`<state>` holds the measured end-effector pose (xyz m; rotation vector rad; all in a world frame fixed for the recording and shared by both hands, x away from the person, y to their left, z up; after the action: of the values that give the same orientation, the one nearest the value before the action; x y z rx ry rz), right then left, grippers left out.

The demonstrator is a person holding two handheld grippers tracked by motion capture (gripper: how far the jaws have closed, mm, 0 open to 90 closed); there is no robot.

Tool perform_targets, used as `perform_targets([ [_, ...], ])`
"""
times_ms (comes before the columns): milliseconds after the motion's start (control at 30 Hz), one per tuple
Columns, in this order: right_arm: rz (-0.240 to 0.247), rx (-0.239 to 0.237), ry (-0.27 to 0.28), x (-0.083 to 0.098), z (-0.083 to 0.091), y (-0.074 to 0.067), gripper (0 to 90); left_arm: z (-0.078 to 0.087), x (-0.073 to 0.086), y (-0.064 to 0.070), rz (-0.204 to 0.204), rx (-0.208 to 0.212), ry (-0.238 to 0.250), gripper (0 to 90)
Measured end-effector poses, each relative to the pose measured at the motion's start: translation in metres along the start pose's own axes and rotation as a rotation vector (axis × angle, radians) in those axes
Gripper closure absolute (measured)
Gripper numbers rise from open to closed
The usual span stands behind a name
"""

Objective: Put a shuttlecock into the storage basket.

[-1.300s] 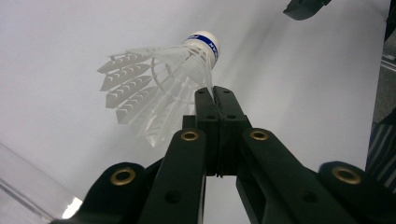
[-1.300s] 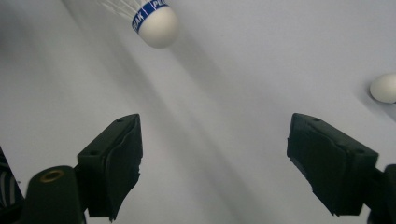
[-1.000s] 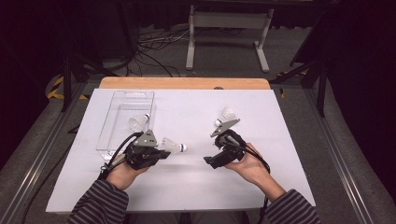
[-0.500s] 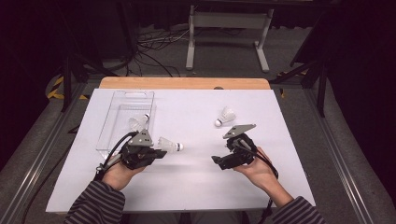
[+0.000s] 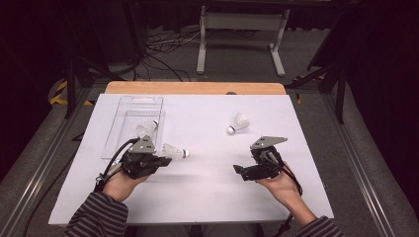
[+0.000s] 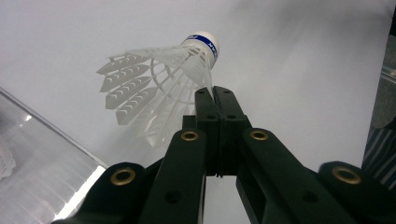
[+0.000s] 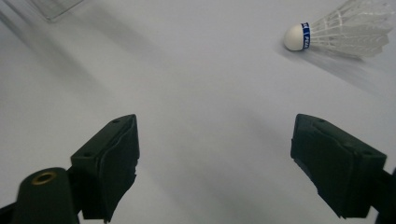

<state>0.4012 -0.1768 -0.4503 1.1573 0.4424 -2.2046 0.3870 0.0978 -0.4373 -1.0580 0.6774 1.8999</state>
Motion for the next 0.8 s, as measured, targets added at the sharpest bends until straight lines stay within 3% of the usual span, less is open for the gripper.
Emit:
perform_targets([
  [800, -0.081, 0.082, 0.130, 0.016, 0.019, 0.026, 12.9, 0.025, -0.005, -0.015, 0.040, -0.045, 0.050, 90.0],
])
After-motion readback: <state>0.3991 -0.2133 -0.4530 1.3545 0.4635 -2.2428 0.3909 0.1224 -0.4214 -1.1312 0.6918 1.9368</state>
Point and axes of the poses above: each handheld gripper's, and its own axes: z roughly backward along the jaws, x roughly out of its underside, y roughly to its right, the point moved 9 cm from there along -z, roughly forward along the jaws, and after that the axes turned 12 degrees about y, right-handed, at the moved point
